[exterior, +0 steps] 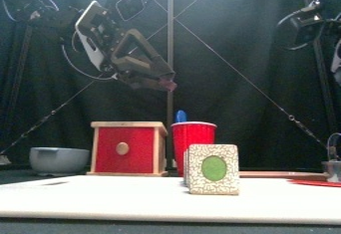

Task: Place sushi on board then cut the sushi with the knife then place the pieces on the plate
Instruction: Place the 4 sushi pieces on the plate

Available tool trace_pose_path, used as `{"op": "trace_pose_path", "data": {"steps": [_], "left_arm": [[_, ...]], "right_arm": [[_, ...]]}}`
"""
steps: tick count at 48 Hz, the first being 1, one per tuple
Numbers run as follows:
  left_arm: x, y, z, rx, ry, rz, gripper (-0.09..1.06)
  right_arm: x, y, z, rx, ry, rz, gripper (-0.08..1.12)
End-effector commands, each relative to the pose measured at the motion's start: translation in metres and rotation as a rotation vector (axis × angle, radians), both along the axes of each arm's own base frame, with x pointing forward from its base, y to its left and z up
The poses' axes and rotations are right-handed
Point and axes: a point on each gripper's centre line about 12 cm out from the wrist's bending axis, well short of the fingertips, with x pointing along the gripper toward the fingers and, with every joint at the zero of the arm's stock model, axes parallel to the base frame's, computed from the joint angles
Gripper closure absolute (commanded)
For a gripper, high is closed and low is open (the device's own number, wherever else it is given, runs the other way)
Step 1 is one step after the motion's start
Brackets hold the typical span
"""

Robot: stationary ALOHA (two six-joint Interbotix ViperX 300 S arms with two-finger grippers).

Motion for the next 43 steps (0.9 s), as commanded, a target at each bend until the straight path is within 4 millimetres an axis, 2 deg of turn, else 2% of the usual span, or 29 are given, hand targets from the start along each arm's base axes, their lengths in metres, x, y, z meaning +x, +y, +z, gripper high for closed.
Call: {"op": "trace_pose_path", "data": {"steps": [1, 10, 19, 27, 35, 43], "left_arm": [[-0.002, 0.002, 0.009, -0.004, -0.05, 0.003, 0.2], [-0.017, 0.007, 0.0, -0.031, -0.036, 0.034, 0.2], [-0.027, 0.012, -0.012, -0.076, 0.004, 0.09, 0.2], [-0.031, 0.013, -0.019, -0.081, 0.026, 0.101, 0.2], [-0.033, 0.013, -0.022, -0.08, 0.036, 0.101, 0.2], [-0.035, 0.013, -0.025, -0.079, 0.053, 0.101, 0.2]], "right_arm": [[0.025, -0.006, 0.009, -0.089, -0.055, 0.022, 0.27], [0.069, -0.012, 0.007, -0.219, -0.122, 0.075, 0.26], [0.108, -0.015, -0.004, -0.236, -0.183, 0.088, 0.22], [0.135, -0.019, -0.018, -0.238, -0.174, 0.083, 0.16], [0.155, -0.021, -0.034, -0.247, -0.134, 0.09, 0.16], [0.171, -0.02, -0.039, -0.248, -0.122, 0.09, 0.16]]}}
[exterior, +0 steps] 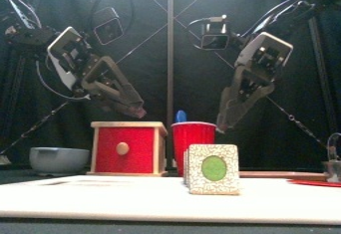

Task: Place sushi on board then cut the sushi with the knife then place the pieces on the plate
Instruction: Place the 4 sushi pieces on the plate

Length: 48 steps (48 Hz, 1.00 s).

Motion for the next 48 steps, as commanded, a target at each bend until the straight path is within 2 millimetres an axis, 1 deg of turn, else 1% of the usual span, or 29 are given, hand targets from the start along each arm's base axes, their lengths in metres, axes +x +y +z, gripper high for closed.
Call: {"op": "trace_pose_path", "data": {"steps": [1, 18, 31, 48], "left_arm": [[0.001, 0.001, 0.004, -0.001, -0.014, 0.004, 0.2], [0.0, 0.001, 0.003, 0.0, -0.009, 0.004, 0.2], [0.0, 0.001, 0.002, 0.0, -0.006, 0.003, 0.2], [0.0, 0.001, 0.002, 0.0, -0.003, 0.003, 0.2]], "right_arm": [[0.014, 0.0, 0.017, 0.002, -0.052, -0.003, 0.16], [0.022, 0.0, 0.011, 0.01, -0.035, -0.013, 0.16], [0.028, 0.0, 0.0, 0.012, -0.009, -0.015, 0.16], [0.029, 0.0, -0.007, 0.01, 0.009, -0.016, 0.16]]}}
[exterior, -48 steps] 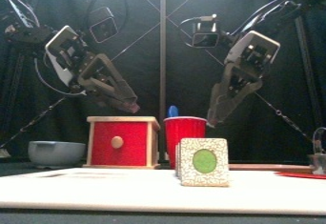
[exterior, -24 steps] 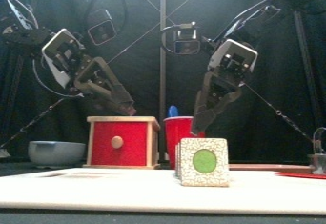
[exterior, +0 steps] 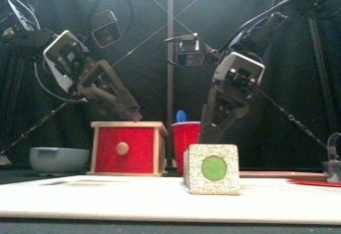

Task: Place sushi on board then cut the sushi with the knife then place the pieces on the plate
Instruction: Place the 4 sushi pieces on the plate

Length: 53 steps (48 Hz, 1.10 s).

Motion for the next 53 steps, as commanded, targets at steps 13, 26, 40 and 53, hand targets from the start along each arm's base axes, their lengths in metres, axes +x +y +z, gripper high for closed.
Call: {"op": "trace_pose_path", "data": {"steps": [13, 26, 40, 53], "left_arm": [[0.003, 0.001, 0.004, -0.001, -0.017, 0.005, 0.2], [0.002, 0.001, 0.002, -0.001, -0.009, 0.005, 0.2], [0.002, 0.001, 0.002, -0.005, -0.009, 0.008, 0.2], [0.003, 0.003, 0.003, -0.006, -0.01, 0.015, 0.2]], "right_arm": [[0.014, -0.002, 0.006, 0.001, -0.028, -0.005, 0.19], [0.019, -0.003, 0.002, 0.002, -0.023, -0.01, 0.51], [-0.012, -0.02, 0.032, -0.017, 0.015, -0.069, 0.58], [-0.061, -0.05, 0.06, -0.028, 0.027, -0.176, 0.58]]}}
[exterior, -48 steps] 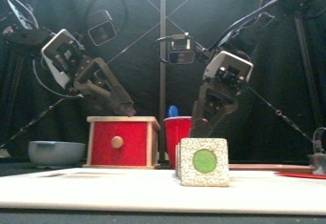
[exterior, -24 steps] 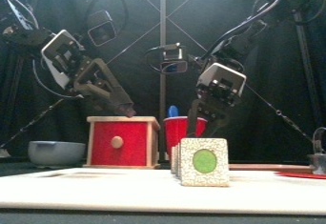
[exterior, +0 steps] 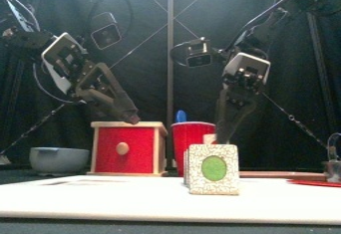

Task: Place sushi on board then cut the sushi with the knife then place the pieces on the plate
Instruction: Place the 4 sushi pieces on the plate

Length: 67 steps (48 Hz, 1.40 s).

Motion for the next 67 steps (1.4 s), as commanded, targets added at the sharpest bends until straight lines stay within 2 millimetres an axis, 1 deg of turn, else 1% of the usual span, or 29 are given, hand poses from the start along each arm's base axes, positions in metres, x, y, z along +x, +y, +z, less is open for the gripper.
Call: {"op": "trace_pose_path", "data": {"steps": [1, 6, 15, 21, 26, 31, 35, 39, 45, 50, 52, 54, 61, 67], "left_arm": [[0.004, 0.002, 0.006, -0.004, -0.023, 0.01, 0.2], [0.005, 0.003, 0.006, -0.002, -0.023, 0.011, 0.2], [0.005, 0.004, 0.006, -0.003, -0.023, 0.016, 0.2], [0.004, 0.004, 0.005, -0.004, -0.02, 0.016, 0.2], [0.004, 0.004, 0.005, -0.005, -0.02, 0.017, 0.2], [0.004, 0.005, 0.005, -0.004, -0.02, 0.019, 0.2], [0.004, 0.006, 0.005, -0.005, -0.018, 0.021, 0.2], [0.004, 0.006, 0.005, -0.005, -0.018, 0.021, 0.2], [0.004, 0.007, 0.005, -0.005, -0.02, 0.025, 0.2], [0.004, 0.007, 0.005, -0.006, -0.02, 0.026, 0.2], [0.004, 0.007, 0.005, -0.008, -0.02, 0.026, 0.2], [0.005, 0.006, 0.006, -0.008, -0.023, 0.025, 0.2], [0.005, 0.007, 0.006, -0.01, -0.022, 0.029, 0.2], [0.005, 0.007, 0.006, -0.016, -0.022, 0.036, 0.2]], "right_arm": [[-0.015, -0.016, 0.025, -0.005, -0.066, -0.052, 0.58], [-0.027, -0.033, 0.022, -0.008, -0.058, -0.109, 0.58], [-0.048, -0.076, -0.002, -0.02, -0.009, -0.232, 0.58], [-0.054, -0.095, -0.014, -0.017, -0.04, -0.278, 0.53], [-0.056, -0.102, -0.022, -0.014, -0.054, -0.296, 0.45], [-0.058, -0.104, -0.031, -0.012, -0.031, -0.299, 0.36], [-0.058, -0.105, -0.033, -0.012, -0.023, -0.299, 0.3], [-0.057, -0.105, -0.031, -0.015, -0.028, -0.298, 0.27], [-0.062, -0.105, -0.019, -0.025, -0.031, -0.308, 0.26], [-0.06, -0.101, -0.005, -0.022, -0.063, -0.311, 0.26], [-0.056, -0.092, 0.001, -0.017, -0.084, -0.288, 0.26], [-0.049, -0.08, 0.007, -0.007, -0.106, -0.253, 0.26], [-0.016, -0.029, 0.028, 0.031, -0.181, -0.101, 0.26], [0.011, 0.014, 0.031, 0.05, -0.208, 0.03, 0.26]]}}
